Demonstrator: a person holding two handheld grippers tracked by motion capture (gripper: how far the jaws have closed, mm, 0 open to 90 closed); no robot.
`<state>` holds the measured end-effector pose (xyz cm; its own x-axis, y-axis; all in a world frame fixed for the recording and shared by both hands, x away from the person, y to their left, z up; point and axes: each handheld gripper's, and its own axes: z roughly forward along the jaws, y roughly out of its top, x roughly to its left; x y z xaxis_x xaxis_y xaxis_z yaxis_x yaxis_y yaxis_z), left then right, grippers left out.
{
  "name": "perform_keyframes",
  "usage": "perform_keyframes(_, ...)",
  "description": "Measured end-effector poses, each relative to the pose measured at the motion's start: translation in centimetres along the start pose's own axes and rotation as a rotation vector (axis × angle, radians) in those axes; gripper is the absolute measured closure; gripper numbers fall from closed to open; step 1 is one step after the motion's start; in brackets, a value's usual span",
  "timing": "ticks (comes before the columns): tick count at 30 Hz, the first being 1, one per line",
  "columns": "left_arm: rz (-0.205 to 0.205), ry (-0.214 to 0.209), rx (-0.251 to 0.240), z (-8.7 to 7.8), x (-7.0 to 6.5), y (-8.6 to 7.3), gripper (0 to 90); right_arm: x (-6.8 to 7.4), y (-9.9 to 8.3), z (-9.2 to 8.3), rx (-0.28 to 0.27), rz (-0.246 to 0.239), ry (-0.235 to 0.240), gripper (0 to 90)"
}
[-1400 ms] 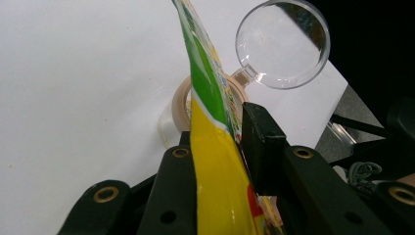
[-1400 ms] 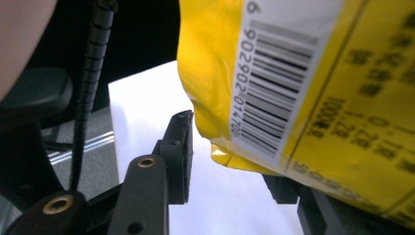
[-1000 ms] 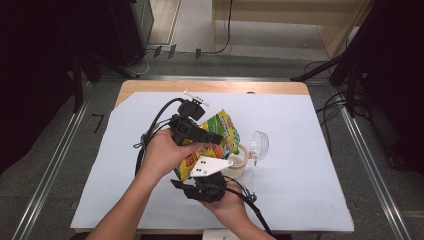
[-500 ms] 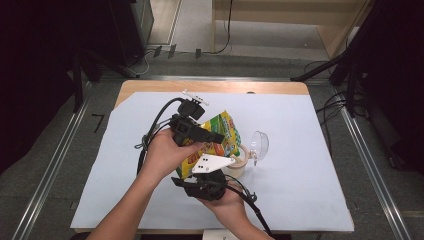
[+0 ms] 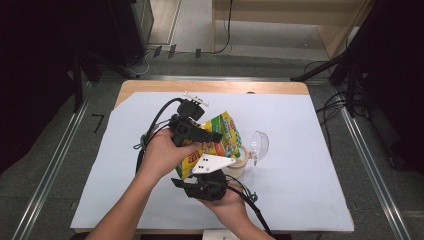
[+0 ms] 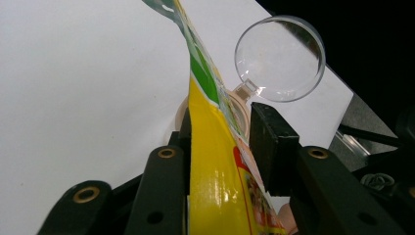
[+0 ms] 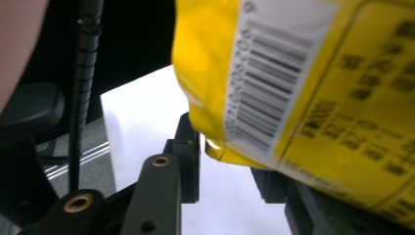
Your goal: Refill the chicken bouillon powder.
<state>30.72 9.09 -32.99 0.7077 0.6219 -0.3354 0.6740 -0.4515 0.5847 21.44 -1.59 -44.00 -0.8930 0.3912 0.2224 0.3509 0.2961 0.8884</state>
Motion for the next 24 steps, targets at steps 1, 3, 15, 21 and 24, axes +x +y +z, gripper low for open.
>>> perform_keyframes(1,-0.005,0.001,-0.002,-0.05,0.00,0.03,71.3,0.13,0.03,0.00,0.003,0.000,0.008,68.0)
perform_keyframes(3,-0.003,0.004,0.000,-0.15,-0.05,0.09,73.2,0.24,0.08,0.04,0.006,-0.009,0.009,67.4)
perform_keyframes(15,0.018,0.025,0.033,0.28,-0.59,0.39,76.7,0.49,0.03,0.15,0.029,-0.039,-0.012,74.3)
perform_keyframes(21,0.022,0.026,0.031,0.34,-0.70,0.41,76.7,0.44,-0.01,0.19,0.026,-0.034,-0.017,74.4)
perform_keyframes(24,0.028,0.027,0.026,0.32,-0.92,0.42,76.7,0.53,-0.03,0.17,0.019,-0.011,-0.012,74.8)
